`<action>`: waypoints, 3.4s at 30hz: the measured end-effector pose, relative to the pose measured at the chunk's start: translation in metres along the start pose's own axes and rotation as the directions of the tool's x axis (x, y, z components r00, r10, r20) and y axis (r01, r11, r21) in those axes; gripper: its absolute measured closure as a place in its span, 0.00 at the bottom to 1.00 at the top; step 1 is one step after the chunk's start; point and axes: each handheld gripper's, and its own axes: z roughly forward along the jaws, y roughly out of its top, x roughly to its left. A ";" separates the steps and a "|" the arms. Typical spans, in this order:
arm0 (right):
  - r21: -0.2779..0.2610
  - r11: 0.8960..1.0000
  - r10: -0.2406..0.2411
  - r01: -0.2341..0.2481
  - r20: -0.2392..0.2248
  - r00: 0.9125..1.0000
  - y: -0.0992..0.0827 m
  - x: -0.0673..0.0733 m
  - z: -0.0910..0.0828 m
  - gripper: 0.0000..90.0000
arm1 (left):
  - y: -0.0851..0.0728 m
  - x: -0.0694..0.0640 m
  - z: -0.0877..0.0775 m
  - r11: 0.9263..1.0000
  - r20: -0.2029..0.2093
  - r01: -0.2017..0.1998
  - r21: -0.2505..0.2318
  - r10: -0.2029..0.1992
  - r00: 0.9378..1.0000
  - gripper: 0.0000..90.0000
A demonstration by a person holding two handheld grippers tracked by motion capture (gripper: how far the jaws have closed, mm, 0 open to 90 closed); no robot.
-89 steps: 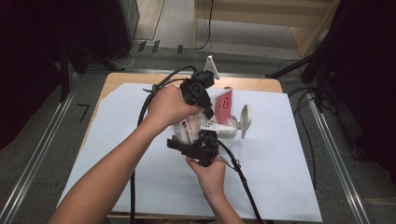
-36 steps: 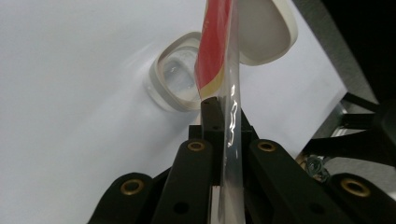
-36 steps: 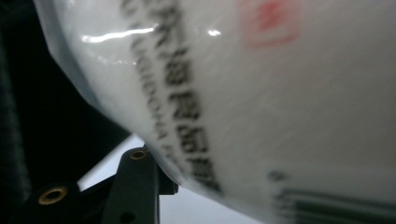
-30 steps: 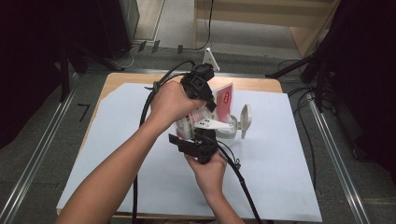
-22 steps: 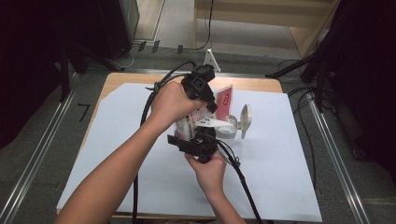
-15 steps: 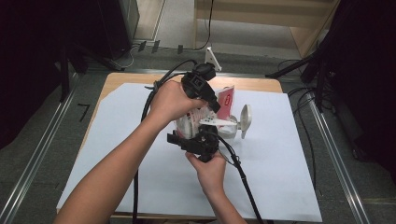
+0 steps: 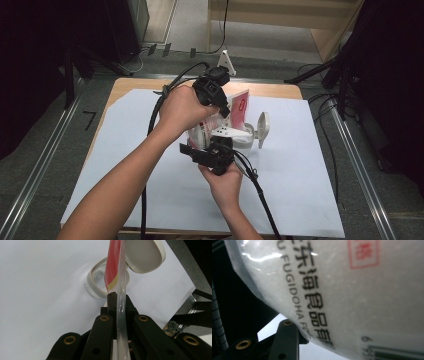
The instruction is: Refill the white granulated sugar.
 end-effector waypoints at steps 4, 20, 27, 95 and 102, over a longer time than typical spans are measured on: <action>0.002 0.999 0.048 -0.048 -0.028 0.998 0.002 -0.002 -0.001 0.69 | 0.007 -0.002 0.002 0.999 0.006 -0.008 0.033 0.008 1.000 0.98; -0.032 0.983 0.172 -0.179 -0.154 0.973 0.012 -0.011 -0.009 0.71 | 0.021 -0.008 0.004 0.999 0.056 -0.046 0.016 0.045 0.997 0.85; -0.031 0.982 0.181 -0.189 -0.176 0.968 0.015 -0.011 -0.009 0.71 | 0.024 0.000 0.004 1.000 0.071 -0.003 0.026 0.001 0.998 0.84; -0.092 0.984 0.134 -0.152 -0.177 0.975 0.031 -0.012 -0.014 0.73 | 0.072 -0.025 0.017 0.978 -0.025 -0.011 0.208 0.016 1.000 0.94; -0.101 0.981 0.143 -0.165 -0.197 0.970 0.032 -0.013 -0.016 0.73 | 0.074 -0.026 0.017 0.979 -0.002 -0.015 0.205 0.015 1.000 0.94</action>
